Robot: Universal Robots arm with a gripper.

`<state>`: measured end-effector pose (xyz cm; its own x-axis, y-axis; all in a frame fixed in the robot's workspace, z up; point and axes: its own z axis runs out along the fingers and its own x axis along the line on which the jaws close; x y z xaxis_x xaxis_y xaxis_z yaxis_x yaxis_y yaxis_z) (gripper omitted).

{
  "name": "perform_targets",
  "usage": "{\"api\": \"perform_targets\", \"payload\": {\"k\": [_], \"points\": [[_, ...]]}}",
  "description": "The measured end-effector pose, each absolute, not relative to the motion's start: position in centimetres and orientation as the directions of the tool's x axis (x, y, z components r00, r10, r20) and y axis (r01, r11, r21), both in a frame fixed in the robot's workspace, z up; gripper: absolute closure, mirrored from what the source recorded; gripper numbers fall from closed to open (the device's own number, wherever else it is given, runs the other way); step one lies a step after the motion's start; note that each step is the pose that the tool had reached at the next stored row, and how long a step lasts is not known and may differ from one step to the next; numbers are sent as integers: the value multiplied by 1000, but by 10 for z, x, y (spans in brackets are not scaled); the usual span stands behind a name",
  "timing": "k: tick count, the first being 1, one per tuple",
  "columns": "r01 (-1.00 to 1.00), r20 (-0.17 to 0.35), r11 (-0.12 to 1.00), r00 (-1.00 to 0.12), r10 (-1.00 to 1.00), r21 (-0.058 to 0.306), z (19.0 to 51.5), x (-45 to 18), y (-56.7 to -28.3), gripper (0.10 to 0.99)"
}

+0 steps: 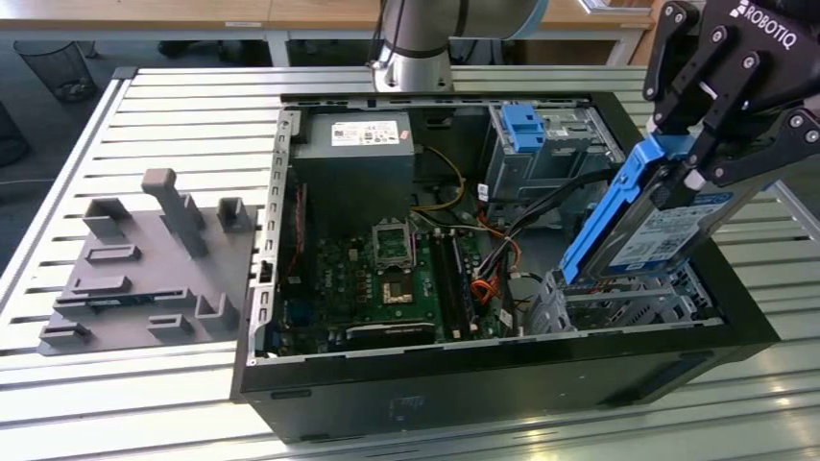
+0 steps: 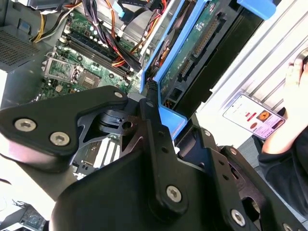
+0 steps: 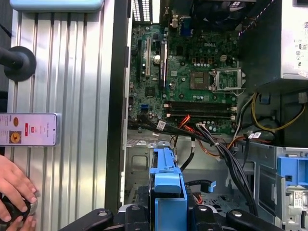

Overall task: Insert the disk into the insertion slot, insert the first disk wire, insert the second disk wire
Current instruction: 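Insert the disk into the insertion slot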

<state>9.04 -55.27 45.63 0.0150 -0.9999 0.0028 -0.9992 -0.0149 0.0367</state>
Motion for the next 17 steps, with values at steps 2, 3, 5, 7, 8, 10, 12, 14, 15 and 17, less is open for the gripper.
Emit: {"api": "perform_targets", "payload": {"k": [2,3,5,7,8,10,12,14,15,17], "points": [[-999,3,-15,15,-1000,37,456,90,-553,722],[-999,3,-15,15,-1000,37,455,90,-553,722],[-999,3,-15,15,-1000,37,455,90,-553,722],[-999,3,-15,15,-1000,37,454,90,-553,722],[-999,3,-15,15,-1000,37,454,90,-553,722],[-999,3,-15,15,-1000,37,453,90,-553,722],[-999,3,-14,14,-1000,37,452,90,-553,722],[-999,3,-14,14,-1000,37,451,91,-552,722],[-999,3,-14,14,-1000,37,451,91,-552,722],[-999,3,-14,14,-1000,37,449,91,-552,722]]}}
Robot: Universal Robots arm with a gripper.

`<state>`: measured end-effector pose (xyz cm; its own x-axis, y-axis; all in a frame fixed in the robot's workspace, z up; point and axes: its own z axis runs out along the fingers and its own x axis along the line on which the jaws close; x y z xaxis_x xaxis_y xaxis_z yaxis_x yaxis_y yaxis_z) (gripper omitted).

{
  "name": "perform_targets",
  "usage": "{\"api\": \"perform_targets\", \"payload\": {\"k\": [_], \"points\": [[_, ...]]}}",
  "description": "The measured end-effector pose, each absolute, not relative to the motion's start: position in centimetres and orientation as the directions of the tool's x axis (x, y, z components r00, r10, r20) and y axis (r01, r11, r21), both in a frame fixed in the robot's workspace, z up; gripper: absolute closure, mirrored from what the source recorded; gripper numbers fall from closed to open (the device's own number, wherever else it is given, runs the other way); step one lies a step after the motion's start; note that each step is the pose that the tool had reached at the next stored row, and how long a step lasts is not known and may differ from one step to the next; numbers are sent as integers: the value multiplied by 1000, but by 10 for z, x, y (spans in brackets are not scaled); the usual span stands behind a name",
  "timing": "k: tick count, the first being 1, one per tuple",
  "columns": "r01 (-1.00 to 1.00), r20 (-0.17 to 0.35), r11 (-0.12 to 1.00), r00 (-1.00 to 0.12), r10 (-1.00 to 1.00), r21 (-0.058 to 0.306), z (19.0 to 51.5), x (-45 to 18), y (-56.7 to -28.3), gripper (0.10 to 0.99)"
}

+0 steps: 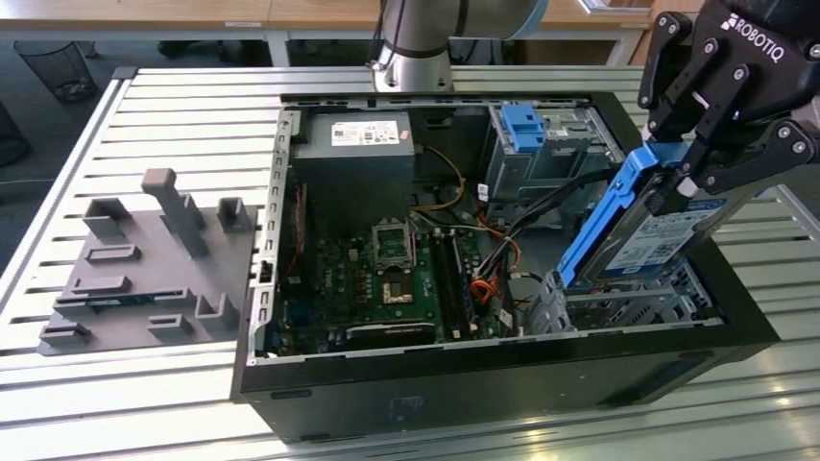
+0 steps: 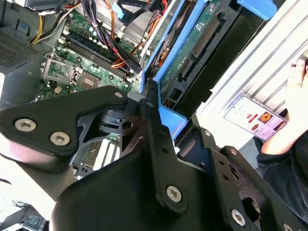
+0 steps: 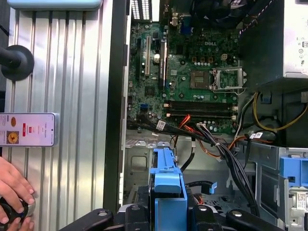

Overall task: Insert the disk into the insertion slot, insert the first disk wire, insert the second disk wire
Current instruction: 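Insert the disk into the insertion slot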

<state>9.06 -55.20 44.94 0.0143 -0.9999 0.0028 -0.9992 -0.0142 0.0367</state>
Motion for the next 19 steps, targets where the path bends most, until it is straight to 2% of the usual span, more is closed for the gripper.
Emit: {"api": "perform_targets", "payload": {"k": [19], "points": [[-999,3,-1,1,-1000,37,440,92,-552,722]]}}
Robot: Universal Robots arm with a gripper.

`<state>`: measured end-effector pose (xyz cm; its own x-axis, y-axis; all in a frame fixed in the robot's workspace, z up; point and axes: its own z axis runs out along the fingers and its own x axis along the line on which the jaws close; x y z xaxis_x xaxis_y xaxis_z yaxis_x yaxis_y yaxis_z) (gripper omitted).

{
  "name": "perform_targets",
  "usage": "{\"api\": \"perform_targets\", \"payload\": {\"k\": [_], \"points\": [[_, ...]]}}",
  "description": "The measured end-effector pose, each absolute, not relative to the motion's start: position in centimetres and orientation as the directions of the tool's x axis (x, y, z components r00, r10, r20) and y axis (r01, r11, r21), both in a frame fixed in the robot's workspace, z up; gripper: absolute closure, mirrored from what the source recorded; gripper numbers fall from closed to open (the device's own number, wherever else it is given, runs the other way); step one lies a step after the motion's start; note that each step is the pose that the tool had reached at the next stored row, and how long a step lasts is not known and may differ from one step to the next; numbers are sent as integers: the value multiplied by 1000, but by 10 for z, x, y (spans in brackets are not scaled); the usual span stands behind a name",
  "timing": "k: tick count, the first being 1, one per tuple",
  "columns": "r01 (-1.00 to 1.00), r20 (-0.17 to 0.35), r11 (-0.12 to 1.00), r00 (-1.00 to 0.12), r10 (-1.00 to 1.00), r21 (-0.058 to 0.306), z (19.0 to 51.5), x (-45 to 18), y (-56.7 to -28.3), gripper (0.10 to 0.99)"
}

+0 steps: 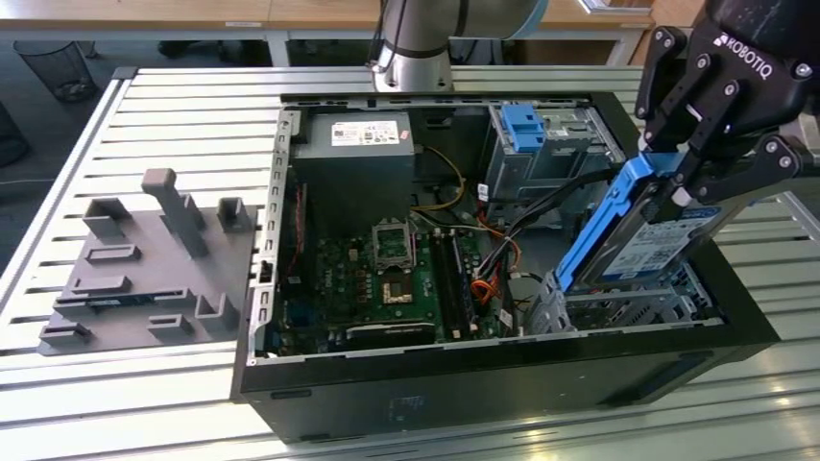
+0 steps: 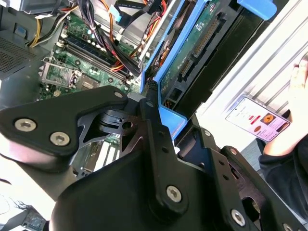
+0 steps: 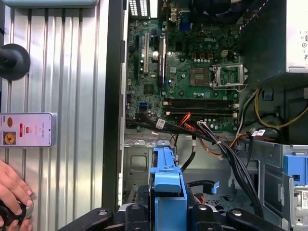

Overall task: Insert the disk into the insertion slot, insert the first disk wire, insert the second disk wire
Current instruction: 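Insert the disk into the insertion slot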

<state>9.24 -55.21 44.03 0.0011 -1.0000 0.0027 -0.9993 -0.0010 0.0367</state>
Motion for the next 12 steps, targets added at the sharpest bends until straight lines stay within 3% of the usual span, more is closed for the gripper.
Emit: {"api": "perform_targets", "payload": {"k": [12], "points": [[-999,2,-1,1,-1000,37,431,92,-552,722]]}}
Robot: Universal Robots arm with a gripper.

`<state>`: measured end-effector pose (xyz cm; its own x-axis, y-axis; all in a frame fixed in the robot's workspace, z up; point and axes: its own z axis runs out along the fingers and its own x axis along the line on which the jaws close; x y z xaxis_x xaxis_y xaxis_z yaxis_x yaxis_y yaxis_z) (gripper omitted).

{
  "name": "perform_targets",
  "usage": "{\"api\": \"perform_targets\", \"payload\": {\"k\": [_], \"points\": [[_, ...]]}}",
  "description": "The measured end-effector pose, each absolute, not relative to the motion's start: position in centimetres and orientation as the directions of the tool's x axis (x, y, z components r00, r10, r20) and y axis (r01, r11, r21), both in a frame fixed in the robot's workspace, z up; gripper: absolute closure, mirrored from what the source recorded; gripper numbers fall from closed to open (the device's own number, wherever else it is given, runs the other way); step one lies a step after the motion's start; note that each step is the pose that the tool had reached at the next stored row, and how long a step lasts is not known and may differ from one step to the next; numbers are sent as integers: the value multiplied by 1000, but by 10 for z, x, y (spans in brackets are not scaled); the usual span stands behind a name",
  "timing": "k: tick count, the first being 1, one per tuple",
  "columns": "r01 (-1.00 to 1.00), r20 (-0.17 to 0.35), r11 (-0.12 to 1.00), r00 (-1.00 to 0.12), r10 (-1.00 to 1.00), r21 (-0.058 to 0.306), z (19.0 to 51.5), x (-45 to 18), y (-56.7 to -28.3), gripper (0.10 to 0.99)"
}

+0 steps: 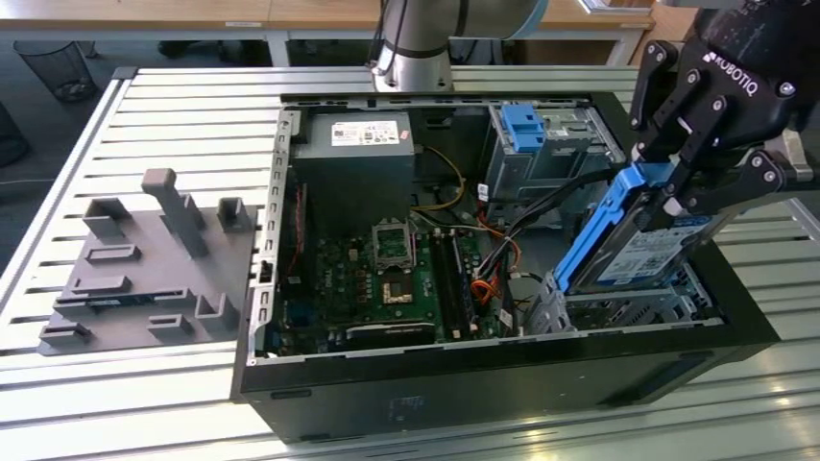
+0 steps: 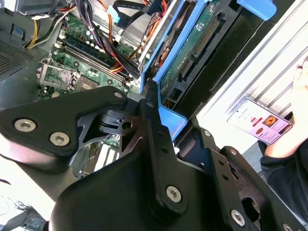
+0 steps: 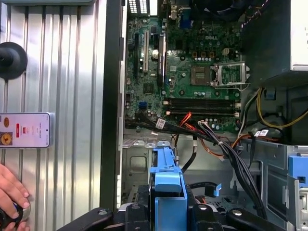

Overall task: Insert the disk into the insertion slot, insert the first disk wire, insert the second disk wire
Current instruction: 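Insert the disk into the insertion slot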

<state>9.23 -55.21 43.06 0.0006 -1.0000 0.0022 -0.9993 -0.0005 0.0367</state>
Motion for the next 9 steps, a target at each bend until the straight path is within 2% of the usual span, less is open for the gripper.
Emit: {"api": "perform_targets", "payload": {"k": [9], "points": [[-999,0,-1,1,-1000,37,424,92,-552,722]]}}
